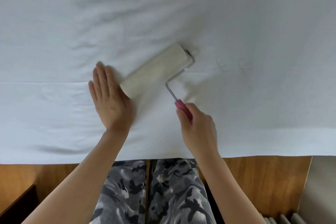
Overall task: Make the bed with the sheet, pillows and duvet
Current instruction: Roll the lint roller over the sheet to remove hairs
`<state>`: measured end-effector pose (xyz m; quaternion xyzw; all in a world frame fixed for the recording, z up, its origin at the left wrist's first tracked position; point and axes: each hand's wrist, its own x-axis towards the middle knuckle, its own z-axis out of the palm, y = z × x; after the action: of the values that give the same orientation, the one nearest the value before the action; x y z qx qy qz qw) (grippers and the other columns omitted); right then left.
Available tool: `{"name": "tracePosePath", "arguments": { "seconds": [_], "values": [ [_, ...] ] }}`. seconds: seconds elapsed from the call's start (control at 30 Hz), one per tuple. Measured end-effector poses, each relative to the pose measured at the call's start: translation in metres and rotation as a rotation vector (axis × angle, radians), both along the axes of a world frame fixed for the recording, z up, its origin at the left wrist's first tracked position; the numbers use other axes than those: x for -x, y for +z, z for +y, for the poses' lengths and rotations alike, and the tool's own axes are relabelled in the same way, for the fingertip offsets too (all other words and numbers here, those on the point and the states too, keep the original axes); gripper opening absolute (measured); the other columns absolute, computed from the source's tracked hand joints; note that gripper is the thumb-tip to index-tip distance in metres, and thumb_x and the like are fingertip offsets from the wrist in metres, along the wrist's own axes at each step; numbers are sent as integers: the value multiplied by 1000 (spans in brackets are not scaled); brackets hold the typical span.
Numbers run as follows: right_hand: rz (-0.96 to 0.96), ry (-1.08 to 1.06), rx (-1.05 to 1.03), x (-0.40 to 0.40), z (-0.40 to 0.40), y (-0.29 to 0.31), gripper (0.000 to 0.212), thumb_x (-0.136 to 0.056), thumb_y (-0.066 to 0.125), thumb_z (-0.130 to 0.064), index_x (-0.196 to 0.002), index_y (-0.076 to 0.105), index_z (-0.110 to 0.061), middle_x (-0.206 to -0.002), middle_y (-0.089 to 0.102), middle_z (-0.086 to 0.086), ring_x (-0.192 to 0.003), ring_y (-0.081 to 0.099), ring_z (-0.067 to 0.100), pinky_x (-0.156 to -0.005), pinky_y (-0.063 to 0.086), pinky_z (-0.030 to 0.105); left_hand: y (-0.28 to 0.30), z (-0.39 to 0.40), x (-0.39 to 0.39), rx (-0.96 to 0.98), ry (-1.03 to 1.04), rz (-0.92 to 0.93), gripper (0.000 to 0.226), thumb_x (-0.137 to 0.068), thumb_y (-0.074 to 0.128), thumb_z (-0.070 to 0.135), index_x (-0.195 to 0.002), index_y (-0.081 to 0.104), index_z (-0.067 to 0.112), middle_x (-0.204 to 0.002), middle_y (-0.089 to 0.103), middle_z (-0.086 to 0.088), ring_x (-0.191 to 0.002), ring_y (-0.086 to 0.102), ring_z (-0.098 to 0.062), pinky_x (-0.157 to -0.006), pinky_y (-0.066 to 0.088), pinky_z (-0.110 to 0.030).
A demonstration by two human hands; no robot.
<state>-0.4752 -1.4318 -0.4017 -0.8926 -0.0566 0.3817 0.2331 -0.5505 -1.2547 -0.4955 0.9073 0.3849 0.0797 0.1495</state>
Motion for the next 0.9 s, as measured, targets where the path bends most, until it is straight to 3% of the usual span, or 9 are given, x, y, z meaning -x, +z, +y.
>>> {"name": "tracePosePath", "arguments": {
  "seconds": [0.07, 0.17, 0.4, 0.5, 0.67, 0.9],
  "values": [
    [-15, 3, -26, -17, 30, -6, 23, -100, 40, -44, -93, 55, -28, -58, 53, -9, -52, 51, 8, -49, 32, 22, 0, 0, 1, 8, 122, 1, 51, -98, 27, 8, -148, 32, 2, -156, 27, -14, -146, 22, -28, -121, 4, -33],
    [-38, -8, -47, -38, 74, -12, 25, -100, 39, -44, -88, 50, -25, -69, 57, -4, -65, 49, 21, -59, 32, 30, 0, 1, 6, -3, 141, 24, 51, -98, 28, 10, -149, 30, 2, -157, 26, -14, -146, 21, -29, -121, 1, -31],
    [-93, 9, -75, -55, 108, -15, 24, -100, 40, -42, -84, 45, -24, -66, 51, -7, -66, 47, 20, -60, 31, 30, -1, 2, 7, 10, 142, 54, 52, -99, 26, 13, -150, 26, 3, -159, 22, -12, -148, 16, -26, -121, 0, -33],
    [-91, 16, -64, -38, 78, -12, 25, -100, 39, -44, -87, 48, -25, -63, 51, -7, -59, 45, 18, -56, 29, 31, -2, 2, 8, 10, 138, 33, 52, -98, 28, 11, -150, 27, 3, -158, 24, -13, -147, 18, -27, -121, -1, -31],
    [-11, -7, -7, 8, -9, 0, 27, -98, 42, -45, -111, 61, -32, -53, 52, -10, -46, 50, 5, -48, 35, 20, -3, 1, 8, 9, 153, -1, 53, -96, 29, 5, -149, 30, 2, -157, 27, -13, -147, 20, -27, -121, 2, -32],
    [69, -78, 64, 61, -109, 30, 16, -89, 49, -41, -102, 58, -36, -51, 56, -13, -48, 56, 4, -42, 41, 14, -2, 2, 9, -17, 126, 32, 51, -100, 30, 9, -150, 27, 3, -158, 23, -13, -147, 17, -27, -121, 2, -33]
  ]
}}
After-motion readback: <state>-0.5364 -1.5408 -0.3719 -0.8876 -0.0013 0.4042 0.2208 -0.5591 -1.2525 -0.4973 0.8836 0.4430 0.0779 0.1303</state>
